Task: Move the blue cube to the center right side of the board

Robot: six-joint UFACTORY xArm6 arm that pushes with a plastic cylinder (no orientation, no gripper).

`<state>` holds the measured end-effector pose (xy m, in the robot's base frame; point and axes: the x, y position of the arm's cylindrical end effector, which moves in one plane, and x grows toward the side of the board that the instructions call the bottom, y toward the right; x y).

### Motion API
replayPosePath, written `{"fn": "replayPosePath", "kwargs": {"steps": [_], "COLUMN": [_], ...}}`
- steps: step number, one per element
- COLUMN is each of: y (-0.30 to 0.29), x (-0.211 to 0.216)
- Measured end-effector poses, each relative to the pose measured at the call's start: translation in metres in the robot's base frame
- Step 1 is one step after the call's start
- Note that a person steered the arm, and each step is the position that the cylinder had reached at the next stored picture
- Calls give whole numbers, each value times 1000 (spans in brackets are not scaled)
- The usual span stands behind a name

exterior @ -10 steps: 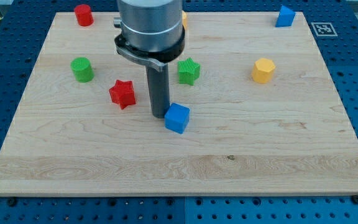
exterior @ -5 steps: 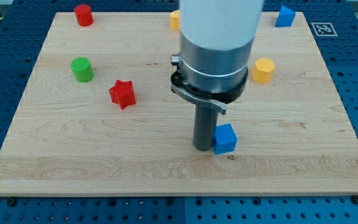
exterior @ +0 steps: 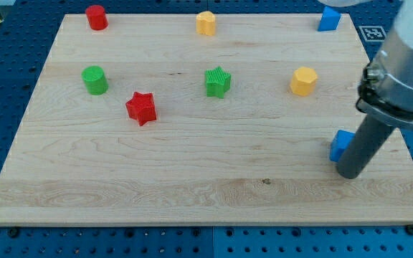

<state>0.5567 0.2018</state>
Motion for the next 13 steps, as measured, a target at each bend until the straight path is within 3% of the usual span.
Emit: {"fn": "replayPosePath", "kwargs": {"steps": [4, 7, 10, 13], "y": [-13, 23, -16, -6], "x": [-12, -49, -49, -97]}}
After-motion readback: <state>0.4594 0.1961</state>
